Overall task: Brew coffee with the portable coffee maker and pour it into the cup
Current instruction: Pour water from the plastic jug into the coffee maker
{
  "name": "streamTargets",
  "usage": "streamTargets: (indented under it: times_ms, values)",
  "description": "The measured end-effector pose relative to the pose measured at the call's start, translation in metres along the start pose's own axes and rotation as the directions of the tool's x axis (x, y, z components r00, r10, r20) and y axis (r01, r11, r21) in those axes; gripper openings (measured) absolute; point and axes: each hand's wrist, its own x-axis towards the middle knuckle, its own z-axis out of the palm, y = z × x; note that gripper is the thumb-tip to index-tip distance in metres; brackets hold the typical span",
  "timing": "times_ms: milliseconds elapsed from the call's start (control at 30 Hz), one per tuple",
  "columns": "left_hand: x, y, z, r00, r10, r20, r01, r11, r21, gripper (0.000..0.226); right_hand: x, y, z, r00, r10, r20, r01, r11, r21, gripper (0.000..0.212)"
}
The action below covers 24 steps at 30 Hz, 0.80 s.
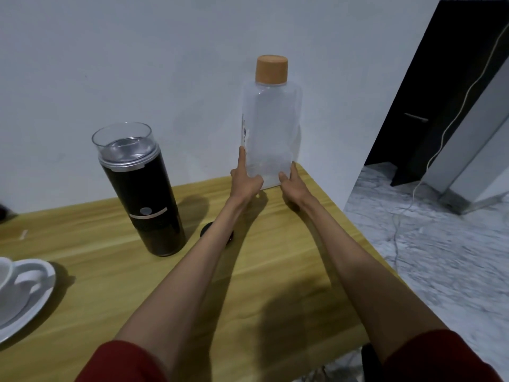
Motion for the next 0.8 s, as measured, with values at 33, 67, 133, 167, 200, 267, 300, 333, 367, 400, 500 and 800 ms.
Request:
streamTargets:
  times_ms: [33,67,133,167,200,267,300,333,367,400,500,800]
  values:
    - [-0.001,0.000,-0.001,1.000,-0.010,0.008,0.010,1.000,0.004,0.092,-0.001,-0.001,0.000,1.000,-0.003,0.006,0.003,1.000,-0.002,0.060]
    - [-0.002,0.000,-0.001,1.000,-0.015,0.013,0.015,1.000,0.010,0.092,-0.002,-0.001,0.000,1.000,-0.009,0.004,0.009,1.000,-0.005,0.058]
    - [-0.009,0.000,-0.003,1.000,0.001,0.016,-0.001,1.000,0.010,0.088,-0.008,-0.004,0.001,1.000,-0.017,-0.019,0.017,1.000,-0.014,0.053]
    - [-0.013,-0.001,-0.004,1.000,0.008,0.015,-0.008,1.000,0.001,0.086,-0.012,-0.005,0.002,0.999,-0.014,-0.034,0.014,1.000,-0.017,0.052]
    - [-0.017,-0.002,-0.005,1.000,0.004,0.013,-0.004,1.000,-0.002,0.083,-0.017,-0.004,0.004,0.999,-0.004,-0.051,0.003,1.000,-0.015,0.051]
    - [-0.027,-0.006,-0.009,1.000,-0.016,-0.004,0.016,1.000,0.023,0.077,-0.029,-0.003,0.006,0.996,0.038,-0.083,-0.040,0.999,-0.018,0.056]
    - [-0.034,-0.007,-0.012,1.000,-0.024,-0.016,0.025,0.999,0.038,0.073,-0.036,-0.004,0.008,0.994,0.055,-0.091,-0.059,0.998,-0.036,0.060]
    - [-0.040,-0.009,-0.014,0.999,-0.037,-0.032,0.038,0.998,0.050,0.070,-0.042,-0.004,0.009,0.994,0.061,-0.091,-0.067,0.995,-0.067,0.063]
    - [-0.048,-0.010,-0.017,0.997,-0.053,-0.052,0.056,0.996,0.064,0.066,-0.049,-0.006,0.011,0.995,0.059,-0.083,-0.068,0.992,-0.111,0.065]
    - [-0.057,-0.011,-0.020,0.995,-0.062,-0.072,0.068,0.994,0.083,0.062,-0.057,-0.007,0.013,0.996,0.056,-0.070,-0.066,0.985,-0.158,0.065]
    - [-0.088,-0.014,-0.035,0.993,-0.047,-0.104,0.062,0.987,0.149,0.051,-0.086,-0.015,0.024,0.999,0.032,-0.018,-0.035,0.971,-0.236,0.064]
    - [-0.182,-0.039,-0.103,0.993,-0.083,-0.085,0.102,0.964,0.244,0.014,-0.155,-0.038,0.082,0.982,-0.094,0.163,0.145,0.932,-0.333,0.057]
